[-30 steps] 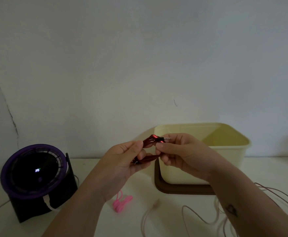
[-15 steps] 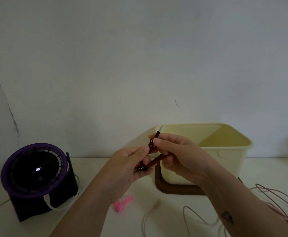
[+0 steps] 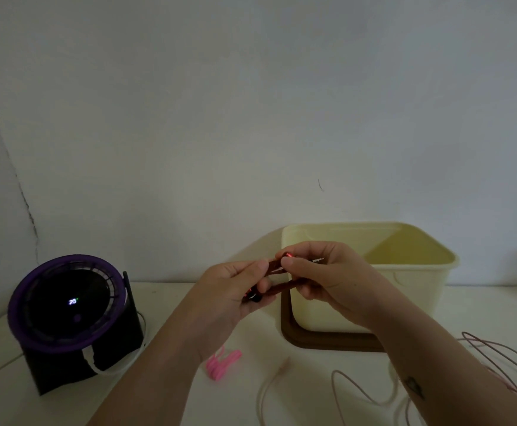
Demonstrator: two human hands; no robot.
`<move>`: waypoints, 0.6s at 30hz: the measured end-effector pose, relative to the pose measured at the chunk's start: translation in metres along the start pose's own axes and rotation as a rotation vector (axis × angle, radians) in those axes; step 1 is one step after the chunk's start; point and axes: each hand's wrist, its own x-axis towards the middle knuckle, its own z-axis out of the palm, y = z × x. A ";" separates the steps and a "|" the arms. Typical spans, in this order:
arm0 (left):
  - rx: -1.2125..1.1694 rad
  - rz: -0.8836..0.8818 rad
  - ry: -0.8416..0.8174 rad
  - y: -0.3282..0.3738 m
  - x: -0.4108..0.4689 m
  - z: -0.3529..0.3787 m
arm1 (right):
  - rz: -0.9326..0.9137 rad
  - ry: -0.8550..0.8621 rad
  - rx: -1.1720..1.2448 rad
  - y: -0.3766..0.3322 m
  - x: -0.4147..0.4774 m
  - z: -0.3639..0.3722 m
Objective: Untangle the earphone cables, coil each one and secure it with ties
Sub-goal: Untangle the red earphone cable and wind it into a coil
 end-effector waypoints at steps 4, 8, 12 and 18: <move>-0.083 0.005 -0.039 0.006 -0.002 -0.002 | -0.031 -0.031 -0.058 -0.005 -0.002 -0.004; -0.030 0.023 -0.051 0.009 -0.002 -0.007 | -0.005 -0.032 0.033 -0.008 -0.003 -0.002; 0.114 0.076 0.003 0.007 -0.001 -0.007 | 0.020 -0.026 0.097 -0.010 -0.005 0.001; 0.638 0.304 0.067 0.005 -0.004 -0.005 | -0.095 0.049 -0.224 -0.017 -0.008 -0.001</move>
